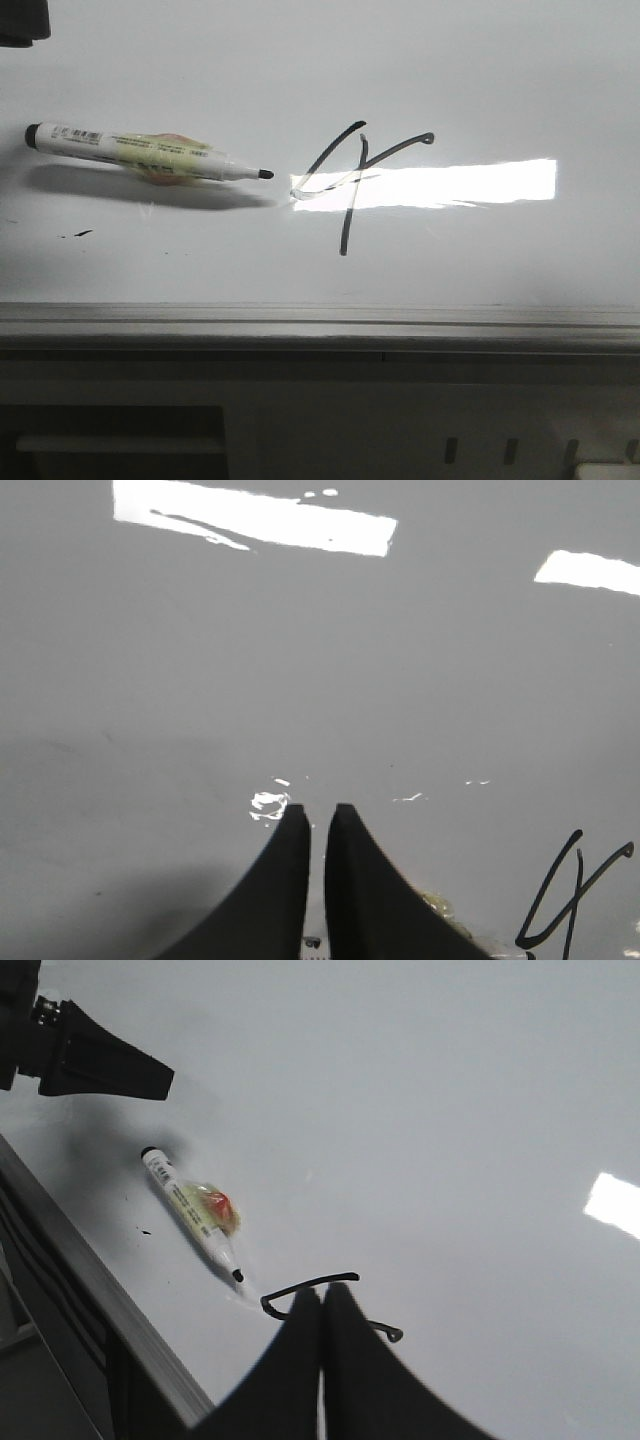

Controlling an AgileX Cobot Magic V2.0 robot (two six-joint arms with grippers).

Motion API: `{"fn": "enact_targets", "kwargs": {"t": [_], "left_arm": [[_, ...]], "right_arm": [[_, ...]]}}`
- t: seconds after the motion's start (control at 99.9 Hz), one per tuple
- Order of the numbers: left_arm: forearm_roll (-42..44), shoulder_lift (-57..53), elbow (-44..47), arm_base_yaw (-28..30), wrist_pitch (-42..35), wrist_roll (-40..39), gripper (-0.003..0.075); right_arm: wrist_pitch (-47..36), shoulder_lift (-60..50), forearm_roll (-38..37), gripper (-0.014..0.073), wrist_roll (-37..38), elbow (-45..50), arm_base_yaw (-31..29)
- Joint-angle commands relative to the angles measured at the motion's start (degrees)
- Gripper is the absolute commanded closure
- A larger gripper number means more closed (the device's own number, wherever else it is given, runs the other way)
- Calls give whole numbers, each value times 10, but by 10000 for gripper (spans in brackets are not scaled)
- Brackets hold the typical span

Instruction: Write number 4 on whiteboard

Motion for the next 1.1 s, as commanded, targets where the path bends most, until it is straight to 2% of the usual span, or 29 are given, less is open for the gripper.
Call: {"fn": "enact_targets", "kwargs": {"t": [0.0,0.1,0.23,0.3,0.41,0.771,1.091], "left_arm": [[14,-8,-15,0,-2,1,740],[30,-19,-15,0,-2,1,741],[118,-55,-14,0,13,6,741],[150,-86,-9,0,27,40,741],[151,-145,15,0,36,92,741],[151,-340,150,0,54,100,741],[150,-383,180,0,52,100,741]], "right_arm": [[18,0,6,664,-1,-15,-2],[18,0,6,664,-1,-15,-2],[18,-2,6,664,-1,-15,-2],[18,-6,6,664,-1,-15,-2],[18,-22,6,664,-1,-11,-2],[18,-158,6,654,-1,77,-2],[18,-259,6,659,-1,110,-2]]}}
